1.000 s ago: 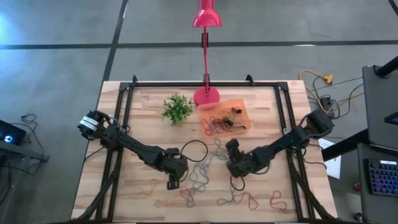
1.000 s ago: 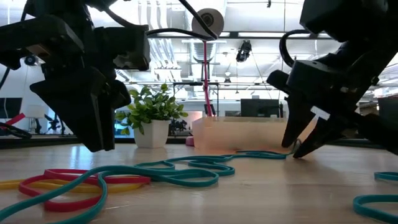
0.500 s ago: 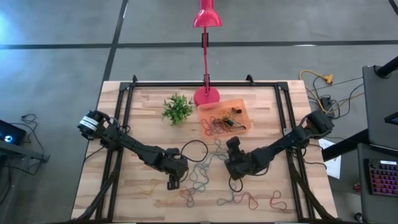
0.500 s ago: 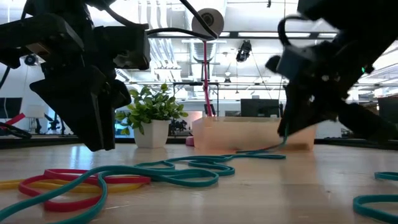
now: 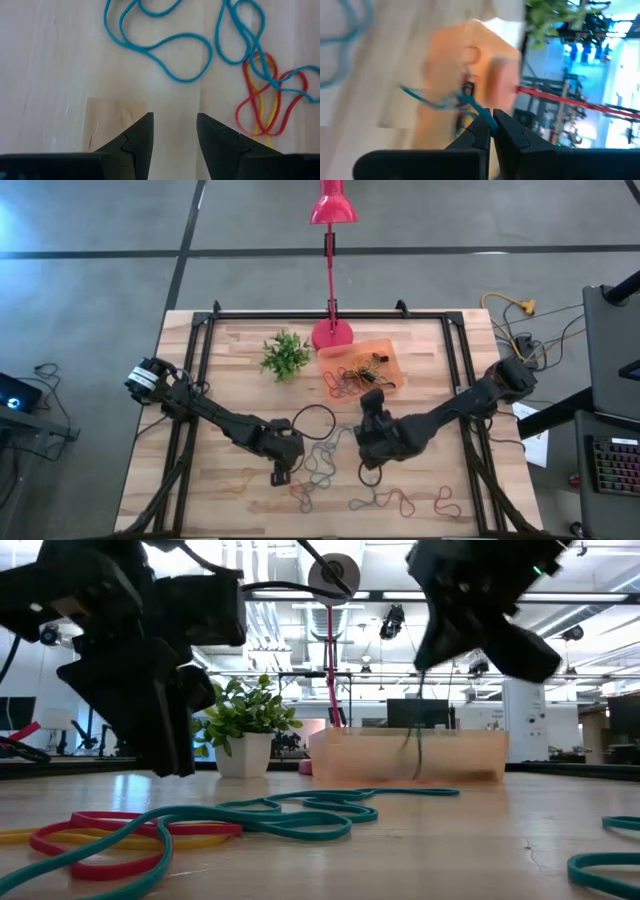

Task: Pick and place rubber bands into bin
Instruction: Put the blue rubberband into the orange container

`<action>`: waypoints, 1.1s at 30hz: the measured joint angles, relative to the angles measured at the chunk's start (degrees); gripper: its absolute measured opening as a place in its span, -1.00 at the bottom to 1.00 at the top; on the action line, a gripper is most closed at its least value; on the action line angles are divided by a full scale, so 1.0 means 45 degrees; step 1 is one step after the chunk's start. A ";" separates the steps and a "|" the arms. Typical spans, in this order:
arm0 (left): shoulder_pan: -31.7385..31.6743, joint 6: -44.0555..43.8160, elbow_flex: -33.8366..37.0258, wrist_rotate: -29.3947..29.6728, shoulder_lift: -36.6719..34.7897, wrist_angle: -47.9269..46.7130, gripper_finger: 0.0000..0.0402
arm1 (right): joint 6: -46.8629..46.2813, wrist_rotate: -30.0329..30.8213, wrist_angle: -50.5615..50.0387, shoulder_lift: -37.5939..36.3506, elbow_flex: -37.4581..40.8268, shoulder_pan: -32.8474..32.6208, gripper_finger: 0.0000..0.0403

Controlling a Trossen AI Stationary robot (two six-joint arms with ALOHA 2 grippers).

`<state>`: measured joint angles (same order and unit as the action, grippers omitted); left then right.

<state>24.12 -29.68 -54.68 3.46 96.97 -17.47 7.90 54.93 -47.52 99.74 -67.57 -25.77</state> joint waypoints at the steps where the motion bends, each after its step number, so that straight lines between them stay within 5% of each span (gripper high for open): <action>1: 0.0000 0.0029 0.0001 0.0001 0.0000 0.0117 -0.33 | 0.0000 0.0143 -0.0395 0.0000 -0.0280 0.0093 -0.96; 18: -0.0010 0.0129 0.0001 0.0005 0.0000 0.0774 -0.33 | -0.0278 0.0340 -0.1678 -0.2613 -0.0505 0.4080 -0.96; 33: -0.0024 0.0124 0.0001 0.0010 0.0000 0.0865 -0.33 | -0.0233 -0.4941 0.1269 -0.3721 0.1221 0.6899 -0.95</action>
<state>24.01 -29.12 -54.68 3.51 96.97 -13.58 6.85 32.69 -41.81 83.00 -62.07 5.28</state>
